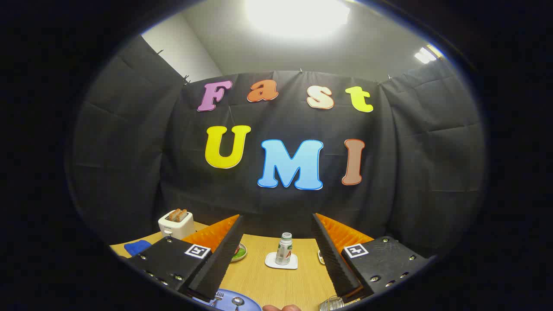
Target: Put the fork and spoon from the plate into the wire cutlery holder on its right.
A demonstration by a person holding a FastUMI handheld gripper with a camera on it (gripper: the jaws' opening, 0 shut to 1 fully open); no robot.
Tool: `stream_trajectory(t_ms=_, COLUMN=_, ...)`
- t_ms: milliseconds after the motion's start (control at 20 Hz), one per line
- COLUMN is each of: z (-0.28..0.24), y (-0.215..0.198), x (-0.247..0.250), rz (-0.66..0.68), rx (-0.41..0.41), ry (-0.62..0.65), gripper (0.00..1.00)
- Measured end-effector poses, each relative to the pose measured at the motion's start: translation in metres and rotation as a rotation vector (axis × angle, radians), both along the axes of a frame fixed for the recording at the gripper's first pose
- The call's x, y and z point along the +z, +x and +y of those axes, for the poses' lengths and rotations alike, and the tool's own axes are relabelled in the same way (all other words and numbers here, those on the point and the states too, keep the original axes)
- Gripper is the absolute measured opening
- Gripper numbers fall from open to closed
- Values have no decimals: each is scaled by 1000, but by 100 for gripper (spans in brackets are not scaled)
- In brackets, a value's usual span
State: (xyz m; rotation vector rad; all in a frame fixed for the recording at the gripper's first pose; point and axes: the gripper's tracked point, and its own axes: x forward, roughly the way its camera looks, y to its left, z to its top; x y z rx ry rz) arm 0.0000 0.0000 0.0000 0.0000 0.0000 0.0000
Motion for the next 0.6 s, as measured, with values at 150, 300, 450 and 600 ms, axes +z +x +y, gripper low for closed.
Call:
stream_trajectory(t_ms=150, z=5, y=2, x=2, rz=-2, rx=18, ry=-7, gripper=96)
stream_trajectory(t_ms=300, z=10, y=3, x=-1, rz=-5, rx=32, ry=-28, gripper=96)
stream_trajectory(t_ms=450, z=18, y=3, x=-7, rz=21, rx=55, ry=-33, gripper=96)
stream_trajectory(t_ms=600, z=26, y=3, x=-15, rz=42, rx=79, ry=-55, gripper=96)
